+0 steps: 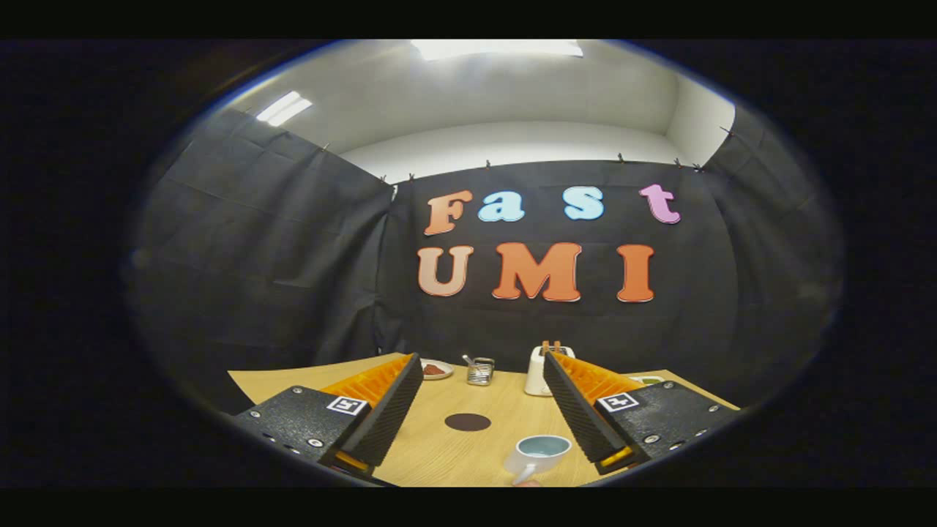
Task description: Take the bottle from table, then pour the juice into the cup, finally place the bottle on the coaster
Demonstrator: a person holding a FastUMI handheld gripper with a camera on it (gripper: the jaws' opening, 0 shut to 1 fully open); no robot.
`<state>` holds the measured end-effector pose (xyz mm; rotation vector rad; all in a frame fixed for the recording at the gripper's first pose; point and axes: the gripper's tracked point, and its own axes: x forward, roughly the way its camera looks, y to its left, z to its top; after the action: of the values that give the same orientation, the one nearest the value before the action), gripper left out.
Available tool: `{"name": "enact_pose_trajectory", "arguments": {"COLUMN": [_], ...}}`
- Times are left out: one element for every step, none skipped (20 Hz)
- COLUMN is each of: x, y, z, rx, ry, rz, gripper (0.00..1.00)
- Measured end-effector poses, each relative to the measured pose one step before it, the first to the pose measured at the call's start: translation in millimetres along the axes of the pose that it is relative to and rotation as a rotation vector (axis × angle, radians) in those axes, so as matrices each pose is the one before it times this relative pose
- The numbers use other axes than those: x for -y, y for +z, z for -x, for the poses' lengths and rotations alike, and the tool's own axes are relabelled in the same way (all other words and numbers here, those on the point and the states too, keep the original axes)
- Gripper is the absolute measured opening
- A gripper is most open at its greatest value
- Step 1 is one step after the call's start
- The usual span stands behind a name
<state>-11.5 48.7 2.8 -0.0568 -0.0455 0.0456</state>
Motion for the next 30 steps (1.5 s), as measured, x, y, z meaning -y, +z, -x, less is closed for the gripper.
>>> {"name": "enact_pose_trajectory", "arguments": {"x": [-1.02, 0.12, 1.23, 0.71, -0.35, 1.77, 2.19, 1.49, 1.13, 0.06, 0.50, -0.40, 0.18, 0.93, 0.39, 0.69, 0.11, 1.00, -0.29, -0.47, -1.39, -2.19, -2.38, -2.32, -1.73, -0.95, -2.22, -3.70, -3.59, -3.30], "y": [1.61, 0.25, -1.07, -0.53, -0.16, 0.19, -0.75, -0.90, -0.37, 0.67, 0.49, 0.48, -1.06, -0.74, -1.81, -2.16, -1.81, -0.70, -1.65, -1.74, -1.80, -1.61, -1.89, -1.05, -0.87, -1.90, -2.69, -2.74, -3.79, -3.95], "z": [0.26, -0.38, -0.35, 0.01, -0.41, -0.04, -0.82, -0.09, 0.12, 0.04, -0.16, 0.02, -0.21, -0.30, -0.70, -0.61, 0.16, -0.17, -1.59, -0.74, -0.91, -0.79, -0.22, -0.33, 0.54, -0.55, -0.32, -0.42, -0.78, -1.06], "rx": [0.00350, -0.00114, -0.00331, -0.00583, -0.00283, -0.00348, -0.00468, -0.00768, -0.00319, -0.00016, 0.00206, 0.00133, -0.00149, -0.00231, -0.00513, -0.00660, -0.00586, -0.00320, -0.00339, -0.00592, -0.00554, -0.00667, -0.00571, -0.00225, -0.00232, -0.00230, -0.00293, -0.00330, -0.00558, -0.00584], "ry": [0.00218, -0.00271, -0.00300, -0.00227, 0.00103, -0.00388, -0.00505, -0.00396, -0.00404, -0.00088, -0.00070, 0.00199, -0.00128, -0.00099, -0.00109, -0.00225, -0.00271, -0.00307, -0.00066, 0.00079, 0.00136, 0.00534, 0.00516, 0.00432, 0.00323, -0.00054, 0.00296, 0.00562, 0.00717, 0.00544], "rz": [-0.00596, -0.00609, -0.00739, -0.01117, -0.00925, -0.00585, -0.00328, 0.00127, 0.00098, 0.00043, -0.00190, -0.00004, 0.00172, 0.00233, 0.00027, -0.00310, -0.00416, -0.00656, -0.00848, -0.01069, -0.01436, -0.01346, -0.01139, -0.00643, -0.00145, -0.00217, -0.00307, -0.00654, -0.00663, -0.00689], "gripper": [0.98, 0.98, 0.98, 0.98, 0.98, 0.98, 0.97, 0.98, 0.98, 0.98, 0.97, 0.97, 0.97, 0.98, 0.97, 0.97, 0.98, 0.98, 0.98, 0.98, 0.98, 0.98, 0.98, 0.98, 0.98, 0.98, 0.98, 0.98, 0.98, 0.98]}}
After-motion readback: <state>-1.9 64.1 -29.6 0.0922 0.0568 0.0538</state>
